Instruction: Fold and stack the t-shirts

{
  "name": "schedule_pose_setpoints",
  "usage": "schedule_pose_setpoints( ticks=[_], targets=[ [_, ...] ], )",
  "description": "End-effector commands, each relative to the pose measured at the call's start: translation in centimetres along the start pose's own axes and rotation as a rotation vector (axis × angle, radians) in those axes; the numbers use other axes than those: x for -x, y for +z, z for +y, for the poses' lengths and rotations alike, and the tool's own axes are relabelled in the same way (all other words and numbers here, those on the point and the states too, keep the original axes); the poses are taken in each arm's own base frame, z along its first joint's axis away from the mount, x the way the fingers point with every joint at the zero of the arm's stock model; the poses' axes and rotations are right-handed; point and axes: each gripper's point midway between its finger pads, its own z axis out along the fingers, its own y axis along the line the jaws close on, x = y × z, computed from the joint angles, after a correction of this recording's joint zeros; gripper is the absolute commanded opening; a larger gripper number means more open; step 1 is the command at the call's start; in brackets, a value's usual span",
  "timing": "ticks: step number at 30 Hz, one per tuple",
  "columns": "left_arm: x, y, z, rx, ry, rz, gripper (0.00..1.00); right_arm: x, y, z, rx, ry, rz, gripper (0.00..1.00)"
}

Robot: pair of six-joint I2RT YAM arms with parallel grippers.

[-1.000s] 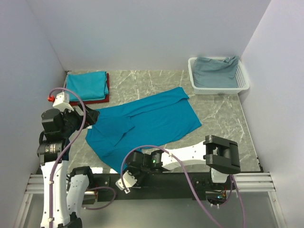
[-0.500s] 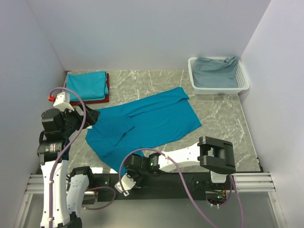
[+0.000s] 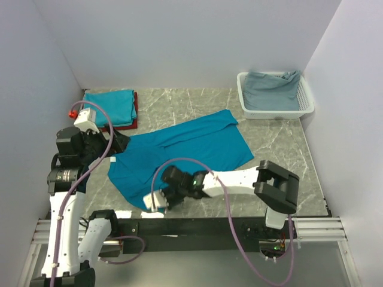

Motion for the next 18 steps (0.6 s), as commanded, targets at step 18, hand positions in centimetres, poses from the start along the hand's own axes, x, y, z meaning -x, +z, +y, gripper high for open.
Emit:
schedule_pose_setpoints(
  ticks=[18],
  targets=[
    [-2.0, 0.3, -6.7, -0.424, 0.493, -0.071, 0.84, 1.6, -6.6, -7.7, 0.148, 0.585, -0.454, 0.0]
  ],
)
